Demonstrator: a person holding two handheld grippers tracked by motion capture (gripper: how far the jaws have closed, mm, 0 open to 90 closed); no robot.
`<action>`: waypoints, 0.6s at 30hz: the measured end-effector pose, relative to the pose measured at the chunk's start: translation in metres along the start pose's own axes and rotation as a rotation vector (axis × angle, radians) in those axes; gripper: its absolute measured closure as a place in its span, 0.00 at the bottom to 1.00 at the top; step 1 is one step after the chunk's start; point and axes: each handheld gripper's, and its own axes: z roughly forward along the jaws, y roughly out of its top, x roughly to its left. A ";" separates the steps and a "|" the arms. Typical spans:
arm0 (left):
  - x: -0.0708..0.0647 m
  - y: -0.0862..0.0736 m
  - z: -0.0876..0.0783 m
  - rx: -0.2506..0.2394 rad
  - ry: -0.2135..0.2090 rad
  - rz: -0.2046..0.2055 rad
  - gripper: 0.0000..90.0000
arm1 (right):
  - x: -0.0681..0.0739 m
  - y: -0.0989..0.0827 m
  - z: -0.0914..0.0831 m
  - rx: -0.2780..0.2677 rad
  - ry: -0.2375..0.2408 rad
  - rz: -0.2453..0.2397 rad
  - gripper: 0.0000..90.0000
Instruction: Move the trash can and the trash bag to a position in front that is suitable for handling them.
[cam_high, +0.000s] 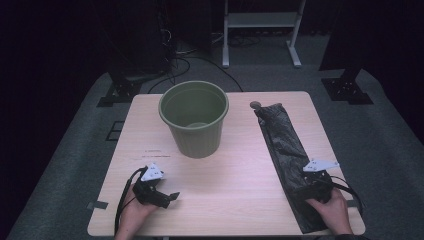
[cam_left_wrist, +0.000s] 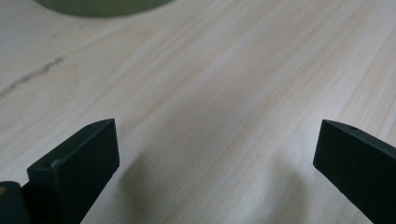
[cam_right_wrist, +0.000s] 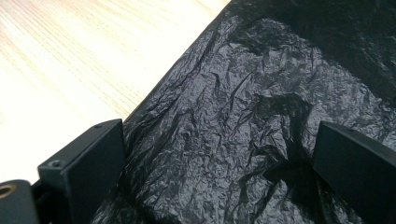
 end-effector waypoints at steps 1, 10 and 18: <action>0.000 0.000 0.000 0.000 0.000 0.000 0.00 | 0.000 0.000 0.000 0.000 0.000 0.000 0.02; 0.003 0.031 -0.023 -0.071 -0.031 -0.026 0.00 | 0.000 0.000 0.000 0.000 0.004 -0.002 0.02; 0.014 0.061 -0.038 -0.122 -0.038 -0.033 0.00 | 0.000 0.000 0.000 0.000 0.005 -0.004 0.02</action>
